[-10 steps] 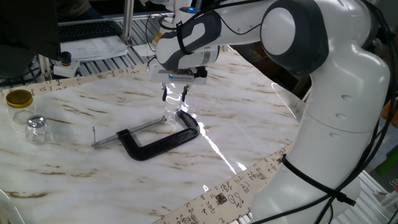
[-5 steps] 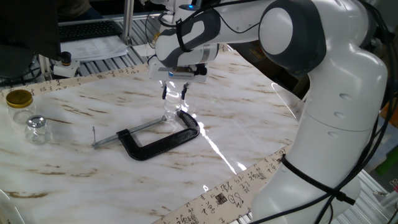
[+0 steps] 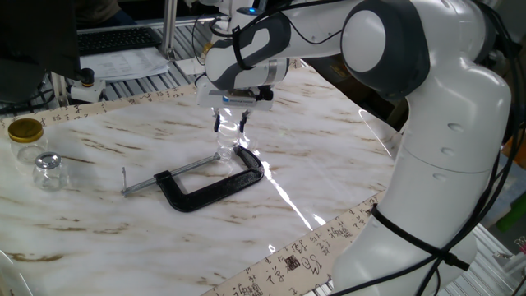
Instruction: Screw the lid onto the jar
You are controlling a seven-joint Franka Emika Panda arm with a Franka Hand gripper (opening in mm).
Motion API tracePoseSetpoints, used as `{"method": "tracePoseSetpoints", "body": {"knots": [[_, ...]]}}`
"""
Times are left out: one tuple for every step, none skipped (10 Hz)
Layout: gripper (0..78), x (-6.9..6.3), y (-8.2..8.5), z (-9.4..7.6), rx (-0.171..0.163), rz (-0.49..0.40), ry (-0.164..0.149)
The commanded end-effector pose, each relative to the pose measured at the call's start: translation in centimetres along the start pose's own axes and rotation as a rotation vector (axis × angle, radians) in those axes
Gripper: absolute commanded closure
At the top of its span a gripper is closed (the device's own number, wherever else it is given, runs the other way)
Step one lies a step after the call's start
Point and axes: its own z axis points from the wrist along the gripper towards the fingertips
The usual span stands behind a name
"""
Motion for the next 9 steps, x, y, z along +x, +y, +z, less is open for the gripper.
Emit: {"method": "tracePoseSetpoints", "body": {"knots": [[76.4,0.45,-0.03,0.33,-0.003,0.004,-0.005],[76.4,0.45,-0.03,0.33,-0.003,0.004,-0.005],[76.4,0.45,-0.02,0.38,-0.005,0.003,-0.004],[76.4,0.44,0.01,0.53,-0.005,0.003,-0.004],[76.4,0.49,0.03,0.72,-0.005,0.004,-0.007],[76.4,0.53,0.04,0.8,-0.006,0.008,-0.008],[76.4,0.53,0.03,0.8,-0.007,0.008,-0.008],[76.4,0.57,0.03,0.83,-0.008,0.01,-0.007],[76.4,0.57,0.05,0.95,-0.013,0.009,-0.003]]}}
